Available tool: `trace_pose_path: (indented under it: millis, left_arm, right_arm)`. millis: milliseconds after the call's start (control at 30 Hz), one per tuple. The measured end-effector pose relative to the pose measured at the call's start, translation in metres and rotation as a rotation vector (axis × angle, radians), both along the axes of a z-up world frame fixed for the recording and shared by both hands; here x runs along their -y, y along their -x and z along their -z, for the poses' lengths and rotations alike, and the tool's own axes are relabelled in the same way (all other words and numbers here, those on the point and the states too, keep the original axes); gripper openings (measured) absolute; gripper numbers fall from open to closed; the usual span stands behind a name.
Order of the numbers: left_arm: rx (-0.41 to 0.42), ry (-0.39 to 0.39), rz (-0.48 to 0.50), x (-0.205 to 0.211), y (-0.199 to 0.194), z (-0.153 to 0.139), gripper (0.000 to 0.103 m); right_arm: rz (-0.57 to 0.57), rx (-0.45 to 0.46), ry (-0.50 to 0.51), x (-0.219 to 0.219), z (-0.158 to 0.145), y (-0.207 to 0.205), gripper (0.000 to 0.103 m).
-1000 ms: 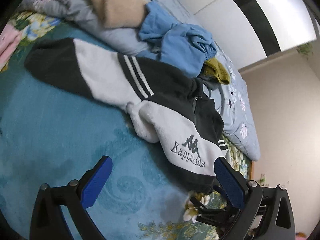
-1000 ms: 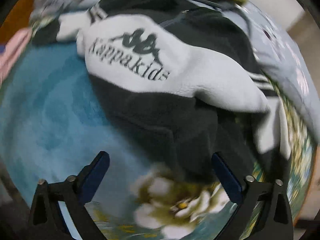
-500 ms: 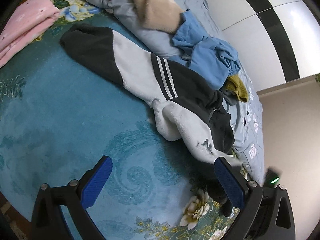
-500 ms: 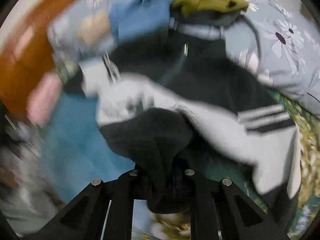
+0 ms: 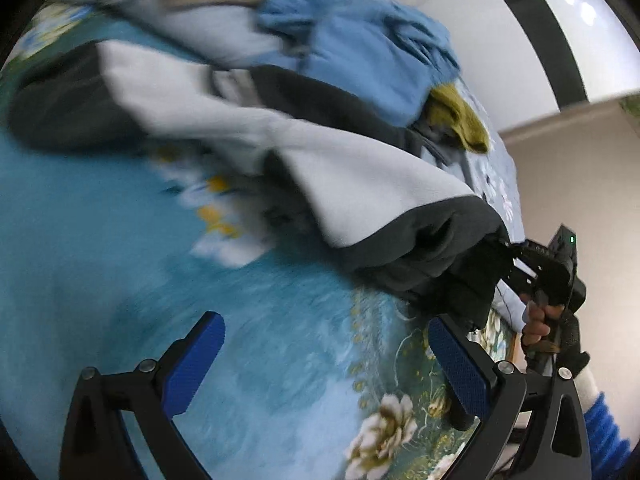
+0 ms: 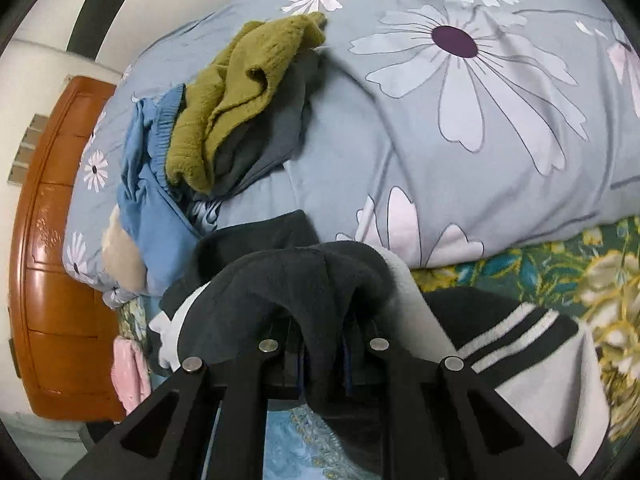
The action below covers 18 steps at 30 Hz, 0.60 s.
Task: Fold clothes
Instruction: 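Grasp the jacket hem with the right gripper and lift it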
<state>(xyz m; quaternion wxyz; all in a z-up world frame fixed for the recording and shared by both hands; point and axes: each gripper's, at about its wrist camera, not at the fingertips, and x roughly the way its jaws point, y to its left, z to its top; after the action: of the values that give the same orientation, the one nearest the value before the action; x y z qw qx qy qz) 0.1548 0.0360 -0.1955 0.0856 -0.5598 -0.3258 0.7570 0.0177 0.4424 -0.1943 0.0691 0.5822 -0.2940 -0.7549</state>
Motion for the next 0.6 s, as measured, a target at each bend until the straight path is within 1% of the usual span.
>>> trace_pose_path:
  millis: [100, 200, 233, 333, 400, 500, 567, 600]
  left_arm:
    - [-0.022, 0.006, 0.056, -0.017, 0.031, 0.012, 0.103]
    - [0.028, -0.03, 0.046, -0.023, 0.051, 0.028, 0.103]
    - [0.03, -0.036, 0.04, -0.024, 0.055, 0.03, 0.102]
    - [0.002, -0.036, 0.018, -0.026, 0.06, 0.029, 0.101]
    - [-0.009, -0.056, 0.007, -0.027, 0.063, 0.029, 0.098]
    - [-0.005, -0.061, -0.013, -0.027, 0.068, 0.032, 0.079]
    - [0.001, -0.055, -0.035, -0.024, 0.07, 0.034, 0.049]
    - [0.005, -0.053, -0.052, -0.021, 0.07, 0.034, 0.042]
  right_arm:
    - [-0.066, 0.0, -0.053, 0.006, -0.005, 0.008, 0.014]
    - [-0.107, -0.008, -0.078, 0.008, -0.005, 0.008, 0.015]
    - [-0.11, -0.01, -0.079, 0.01, -0.004, 0.009, 0.015]
    - [-0.112, -0.007, -0.074, 0.011, -0.002, 0.007, 0.015]
    - [-0.104, -0.008, -0.068, 0.01, -0.002, 0.005, 0.015]
    - [-0.088, -0.012, -0.059, 0.01, -0.001, 0.003, 0.015]
    - [-0.084, -0.01, -0.057, 0.009, -0.001, 0.001, 0.015]
    - [-0.081, -0.008, -0.057, 0.009, -0.001, 0.0, 0.015]
